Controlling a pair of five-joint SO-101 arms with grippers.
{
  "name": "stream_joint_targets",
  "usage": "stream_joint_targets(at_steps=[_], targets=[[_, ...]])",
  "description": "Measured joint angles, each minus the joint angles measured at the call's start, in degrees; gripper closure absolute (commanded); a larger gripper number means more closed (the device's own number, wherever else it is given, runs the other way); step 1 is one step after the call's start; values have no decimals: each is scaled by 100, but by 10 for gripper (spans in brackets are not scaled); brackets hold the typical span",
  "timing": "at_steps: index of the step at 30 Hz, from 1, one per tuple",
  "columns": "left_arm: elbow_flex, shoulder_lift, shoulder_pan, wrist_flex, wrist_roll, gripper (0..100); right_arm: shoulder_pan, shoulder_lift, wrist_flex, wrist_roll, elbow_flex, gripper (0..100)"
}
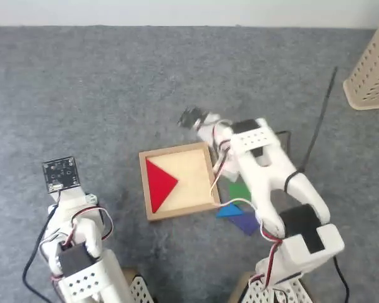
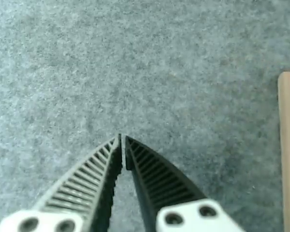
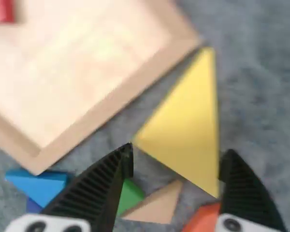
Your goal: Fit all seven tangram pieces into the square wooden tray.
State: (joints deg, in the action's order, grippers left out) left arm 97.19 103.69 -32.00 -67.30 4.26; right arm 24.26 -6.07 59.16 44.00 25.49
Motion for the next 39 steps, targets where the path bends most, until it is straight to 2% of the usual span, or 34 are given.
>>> stream_joint_targets(at_steps=[8, 18, 29, 33, 37, 39], targets=[[0, 0, 0, 0, 0, 987, 132, -431, -299, 211, 132, 654], [0, 0, 0, 0, 0, 987, 9, -800, -149, 167, -369, 905], [0, 0, 0, 0, 0, 987, -9, -932, -9, -501, -738, 913], [0, 0, 0, 0, 0, 987, -255, -941, 290, -545, -993, 913], [0, 0, 0, 0, 0, 987, -484, -941, 554, -554, -1257, 986], [0, 0, 0, 0, 0, 987, -536, -941, 598, -554, -1310, 987]])
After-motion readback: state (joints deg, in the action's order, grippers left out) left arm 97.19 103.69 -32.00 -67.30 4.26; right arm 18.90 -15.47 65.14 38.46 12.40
